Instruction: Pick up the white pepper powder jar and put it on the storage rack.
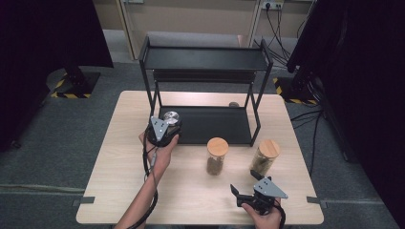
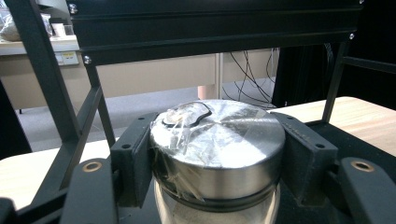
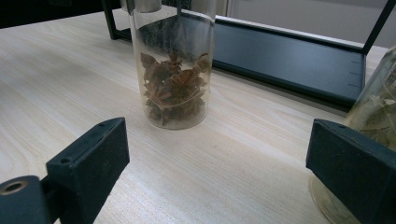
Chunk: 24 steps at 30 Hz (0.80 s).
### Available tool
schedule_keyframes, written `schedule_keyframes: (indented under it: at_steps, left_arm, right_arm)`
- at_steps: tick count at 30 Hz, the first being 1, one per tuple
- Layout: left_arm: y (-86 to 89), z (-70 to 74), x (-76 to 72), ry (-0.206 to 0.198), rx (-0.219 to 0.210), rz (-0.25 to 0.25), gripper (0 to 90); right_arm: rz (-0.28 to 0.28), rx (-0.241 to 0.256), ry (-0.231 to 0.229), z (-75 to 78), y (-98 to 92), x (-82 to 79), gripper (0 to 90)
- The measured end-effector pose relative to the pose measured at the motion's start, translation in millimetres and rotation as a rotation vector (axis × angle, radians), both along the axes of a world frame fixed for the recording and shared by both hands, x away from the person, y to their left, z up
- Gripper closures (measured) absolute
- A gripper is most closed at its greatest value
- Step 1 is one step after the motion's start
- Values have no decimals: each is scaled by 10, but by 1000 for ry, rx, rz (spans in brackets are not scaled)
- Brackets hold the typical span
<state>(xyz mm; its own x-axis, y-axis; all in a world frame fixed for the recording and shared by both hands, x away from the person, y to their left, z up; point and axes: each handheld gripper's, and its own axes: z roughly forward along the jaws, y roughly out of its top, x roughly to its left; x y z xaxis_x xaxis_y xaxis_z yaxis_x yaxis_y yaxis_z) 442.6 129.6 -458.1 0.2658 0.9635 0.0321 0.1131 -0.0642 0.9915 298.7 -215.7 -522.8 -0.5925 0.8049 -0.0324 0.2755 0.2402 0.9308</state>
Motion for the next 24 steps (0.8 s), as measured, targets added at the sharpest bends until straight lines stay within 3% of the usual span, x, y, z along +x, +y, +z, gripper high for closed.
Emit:
schedule_keyframes:
  at_steps: [14,24]
  left_arm:
    - [-22,-112,119,27,-3,21,349]
    - [-37,-60,205,20,3,27,350]
  right_arm:
    - [1,0,2,0,-1,-3,60]
    - [2,1,4,0,-2,-2,60]
